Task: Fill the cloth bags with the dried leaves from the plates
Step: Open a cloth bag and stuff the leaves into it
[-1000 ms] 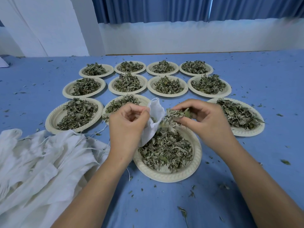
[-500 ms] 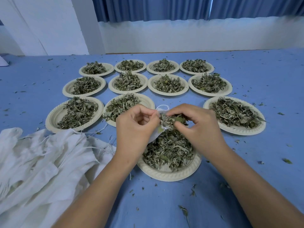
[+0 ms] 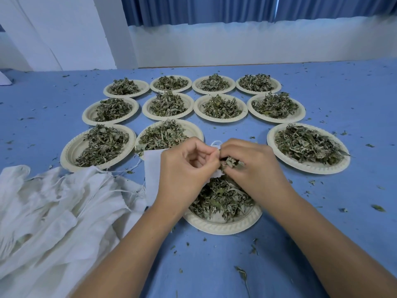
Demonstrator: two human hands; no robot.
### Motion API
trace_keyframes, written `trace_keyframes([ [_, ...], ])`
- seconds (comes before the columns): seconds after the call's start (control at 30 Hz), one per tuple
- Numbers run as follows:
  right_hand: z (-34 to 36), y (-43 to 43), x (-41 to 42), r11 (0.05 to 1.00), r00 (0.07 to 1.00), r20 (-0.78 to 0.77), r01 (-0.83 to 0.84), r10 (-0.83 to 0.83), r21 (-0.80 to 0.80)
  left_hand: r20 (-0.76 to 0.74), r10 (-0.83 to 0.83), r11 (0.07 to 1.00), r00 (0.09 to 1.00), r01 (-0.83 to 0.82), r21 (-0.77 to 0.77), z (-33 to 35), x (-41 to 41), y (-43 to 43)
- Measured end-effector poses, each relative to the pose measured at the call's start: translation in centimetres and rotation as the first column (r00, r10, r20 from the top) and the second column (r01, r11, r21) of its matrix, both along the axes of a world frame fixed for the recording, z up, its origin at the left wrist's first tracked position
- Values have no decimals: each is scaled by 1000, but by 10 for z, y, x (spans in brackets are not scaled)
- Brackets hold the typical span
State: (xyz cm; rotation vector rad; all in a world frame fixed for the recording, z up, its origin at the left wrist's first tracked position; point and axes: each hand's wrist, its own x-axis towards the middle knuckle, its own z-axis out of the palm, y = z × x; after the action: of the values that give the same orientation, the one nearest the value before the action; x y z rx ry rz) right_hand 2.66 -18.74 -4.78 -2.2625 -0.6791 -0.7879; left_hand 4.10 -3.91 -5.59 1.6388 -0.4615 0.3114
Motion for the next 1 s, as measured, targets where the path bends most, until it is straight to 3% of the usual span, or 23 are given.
trace_keyframes([
  [0.07, 1, -1, -1, 997, 996, -78, -45, 50, 70, -15, 27, 999, 1000, -28, -30, 1, 1, 2],
  [0.17, 5, -4, -2, 900, 930, -282, -100, 237, 424, -23, 96, 992, 995, -97, -75, 3, 4, 4],
  [0.27, 3, -4, -2, 844, 932, -272, -61, 239, 533, -27, 103, 991, 994, -105, -81, 4, 5, 2],
  [0.4, 0, 2, -2, 960, 997, -48, -45, 61, 277, -30, 6, 997, 1000, -9, -77, 4, 2, 2],
  [0.5, 0, 3, 1, 994, 999, -37, -25, 29, 110, -22, 6, 996, 1000, -8, -83, 4, 3, 4],
  [0.7, 9, -5, -6, 983, 998, 60, 6, -17, 184, -34, 119, 984, 992, -123, -129, 5, 8, 5],
  [0.77, 10, -2, -9, 990, 996, 84, -18, 6, 140, -38, 109, 984, 993, -113, -136, 5, 7, 5],
  [0.87, 5, 3, -8, 999, 999, 21, 49, -49, -24, -46, 64, 985, 997, -70, -156, 6, 5, 5],
  [1.0, -3, 5, -5, 984, 978, -203, 17, -54, -178, -24, 15, 990, 1000, -18, -140, 6, 4, 5],
])
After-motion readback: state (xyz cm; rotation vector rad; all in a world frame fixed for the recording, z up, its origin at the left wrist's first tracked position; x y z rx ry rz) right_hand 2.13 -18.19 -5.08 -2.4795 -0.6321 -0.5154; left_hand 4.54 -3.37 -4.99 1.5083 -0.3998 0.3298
